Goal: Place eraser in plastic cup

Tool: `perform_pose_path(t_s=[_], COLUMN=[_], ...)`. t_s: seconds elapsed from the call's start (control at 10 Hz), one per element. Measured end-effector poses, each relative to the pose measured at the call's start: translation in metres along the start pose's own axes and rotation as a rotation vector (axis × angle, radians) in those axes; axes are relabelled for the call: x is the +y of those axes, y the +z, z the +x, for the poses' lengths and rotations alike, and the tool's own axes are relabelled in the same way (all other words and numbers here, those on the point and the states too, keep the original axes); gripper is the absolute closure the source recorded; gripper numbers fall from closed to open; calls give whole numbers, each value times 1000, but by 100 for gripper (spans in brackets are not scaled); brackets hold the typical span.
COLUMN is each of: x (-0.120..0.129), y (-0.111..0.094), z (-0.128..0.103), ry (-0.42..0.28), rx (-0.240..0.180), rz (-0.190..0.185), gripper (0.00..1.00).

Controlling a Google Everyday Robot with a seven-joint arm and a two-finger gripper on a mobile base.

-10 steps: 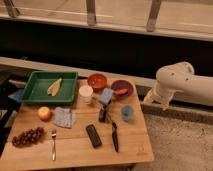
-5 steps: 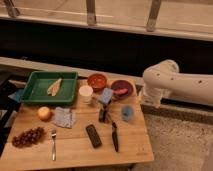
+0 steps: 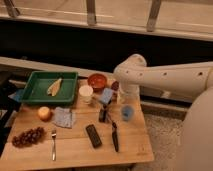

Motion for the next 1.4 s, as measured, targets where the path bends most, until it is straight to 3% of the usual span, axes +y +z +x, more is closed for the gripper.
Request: perform_pose_path(t_s=[0.4,0.8,1.3,1.4], x=[79,137,139,142], y=[1,4,4,8], z=[16,46,47,48], ry=[-170,-280,-287,-307], rx=[39,74,73,97], rz=[-46,-160,-166,-161], gripper=[34,34,34,34])
